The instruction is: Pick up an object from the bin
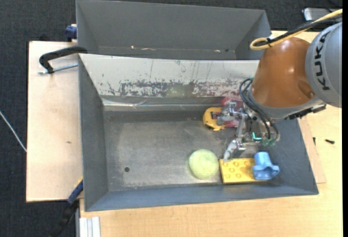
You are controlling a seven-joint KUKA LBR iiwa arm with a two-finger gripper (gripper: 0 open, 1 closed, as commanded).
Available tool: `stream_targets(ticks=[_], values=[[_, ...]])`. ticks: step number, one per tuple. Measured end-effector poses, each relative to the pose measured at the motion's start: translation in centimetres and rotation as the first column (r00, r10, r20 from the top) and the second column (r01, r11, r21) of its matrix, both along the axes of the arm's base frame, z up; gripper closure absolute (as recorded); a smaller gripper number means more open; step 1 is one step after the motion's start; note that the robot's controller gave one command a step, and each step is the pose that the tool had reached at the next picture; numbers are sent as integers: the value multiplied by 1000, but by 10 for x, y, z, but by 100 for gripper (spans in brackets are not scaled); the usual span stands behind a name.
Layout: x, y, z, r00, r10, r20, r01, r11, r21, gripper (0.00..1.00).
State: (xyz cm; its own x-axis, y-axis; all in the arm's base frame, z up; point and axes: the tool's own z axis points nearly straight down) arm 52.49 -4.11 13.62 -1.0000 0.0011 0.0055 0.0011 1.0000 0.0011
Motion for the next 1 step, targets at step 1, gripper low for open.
stream_targets(ticks=[1], values=[[2,0,4,1000,1,8,-1,1000,-1,0]])
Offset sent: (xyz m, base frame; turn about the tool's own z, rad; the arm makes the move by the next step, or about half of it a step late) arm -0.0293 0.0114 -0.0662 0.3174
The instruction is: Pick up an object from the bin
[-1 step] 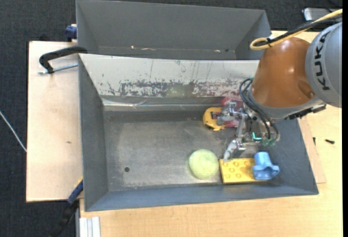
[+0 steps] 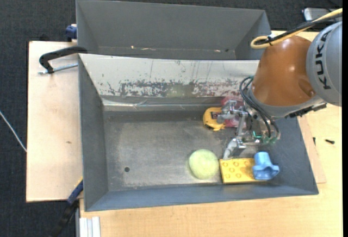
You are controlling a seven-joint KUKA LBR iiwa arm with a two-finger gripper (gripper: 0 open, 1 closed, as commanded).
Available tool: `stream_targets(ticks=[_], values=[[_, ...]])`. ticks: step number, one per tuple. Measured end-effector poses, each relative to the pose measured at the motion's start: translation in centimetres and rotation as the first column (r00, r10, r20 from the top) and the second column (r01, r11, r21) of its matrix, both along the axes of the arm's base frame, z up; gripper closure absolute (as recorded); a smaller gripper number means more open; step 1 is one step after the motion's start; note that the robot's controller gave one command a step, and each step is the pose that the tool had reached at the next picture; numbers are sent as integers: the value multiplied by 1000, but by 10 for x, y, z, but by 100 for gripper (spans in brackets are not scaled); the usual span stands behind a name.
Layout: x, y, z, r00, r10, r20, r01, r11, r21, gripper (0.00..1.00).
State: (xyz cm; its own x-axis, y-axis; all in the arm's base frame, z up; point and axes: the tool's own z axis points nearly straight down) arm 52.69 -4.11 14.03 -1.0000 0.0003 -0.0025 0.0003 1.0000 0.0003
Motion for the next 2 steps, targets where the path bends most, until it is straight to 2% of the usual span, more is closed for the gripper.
stream_targets(ticks=[1,2], values=[[-31,11,-59,951,-309,-22,309,951,-1,100],[-31,12,-59,951,-309,-23,309,951,-1,100]])
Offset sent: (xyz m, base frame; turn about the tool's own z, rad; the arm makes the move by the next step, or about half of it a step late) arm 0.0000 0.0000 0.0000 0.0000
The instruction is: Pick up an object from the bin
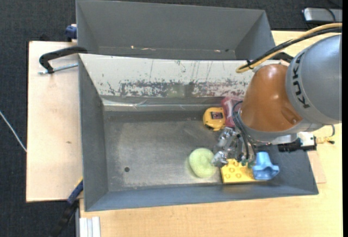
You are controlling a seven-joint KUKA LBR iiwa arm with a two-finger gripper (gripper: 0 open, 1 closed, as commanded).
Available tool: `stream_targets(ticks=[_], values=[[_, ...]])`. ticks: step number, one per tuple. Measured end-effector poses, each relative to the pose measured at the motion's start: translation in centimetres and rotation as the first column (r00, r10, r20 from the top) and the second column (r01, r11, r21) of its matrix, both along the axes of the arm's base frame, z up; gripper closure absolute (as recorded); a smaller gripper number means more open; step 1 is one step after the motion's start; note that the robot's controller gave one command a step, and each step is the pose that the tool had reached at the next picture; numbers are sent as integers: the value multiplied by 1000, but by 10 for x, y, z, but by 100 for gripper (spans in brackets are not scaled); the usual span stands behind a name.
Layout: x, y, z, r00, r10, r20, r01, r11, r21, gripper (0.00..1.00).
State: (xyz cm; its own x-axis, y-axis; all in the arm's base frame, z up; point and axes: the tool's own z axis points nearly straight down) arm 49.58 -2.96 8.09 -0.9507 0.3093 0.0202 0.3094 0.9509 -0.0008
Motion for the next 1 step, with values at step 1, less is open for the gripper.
stream_targets(ticks=[1], values=[[-2,16,41,999,37,16,-37,999,-4,100]])
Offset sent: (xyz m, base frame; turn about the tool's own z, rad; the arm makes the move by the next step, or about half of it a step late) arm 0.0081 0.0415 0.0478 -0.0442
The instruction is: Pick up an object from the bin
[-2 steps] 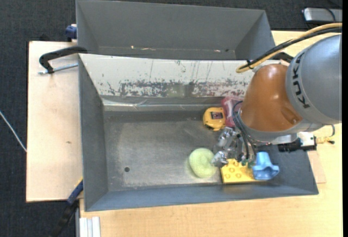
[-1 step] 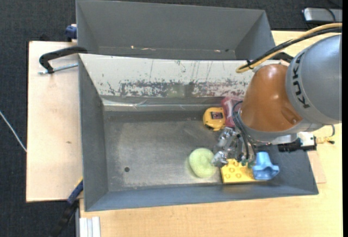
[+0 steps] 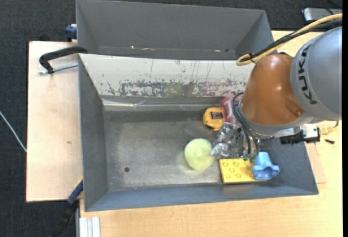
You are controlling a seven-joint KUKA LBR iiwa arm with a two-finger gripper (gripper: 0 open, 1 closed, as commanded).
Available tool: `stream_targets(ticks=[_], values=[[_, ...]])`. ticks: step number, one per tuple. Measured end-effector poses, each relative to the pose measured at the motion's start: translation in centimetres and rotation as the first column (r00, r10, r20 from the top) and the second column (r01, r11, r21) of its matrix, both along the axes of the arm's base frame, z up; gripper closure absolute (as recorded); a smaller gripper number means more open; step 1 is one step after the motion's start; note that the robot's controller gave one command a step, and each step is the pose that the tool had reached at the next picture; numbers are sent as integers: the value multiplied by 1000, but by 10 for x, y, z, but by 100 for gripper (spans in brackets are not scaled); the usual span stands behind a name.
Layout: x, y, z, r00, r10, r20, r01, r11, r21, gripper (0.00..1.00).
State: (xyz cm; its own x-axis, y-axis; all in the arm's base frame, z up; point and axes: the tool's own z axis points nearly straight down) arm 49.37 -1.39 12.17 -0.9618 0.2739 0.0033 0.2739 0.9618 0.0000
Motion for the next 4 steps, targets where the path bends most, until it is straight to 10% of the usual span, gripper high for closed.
stream_targets(ticks=[4], values=[[23,-15,27,1000,-22,13,22,1000,-1,100]])
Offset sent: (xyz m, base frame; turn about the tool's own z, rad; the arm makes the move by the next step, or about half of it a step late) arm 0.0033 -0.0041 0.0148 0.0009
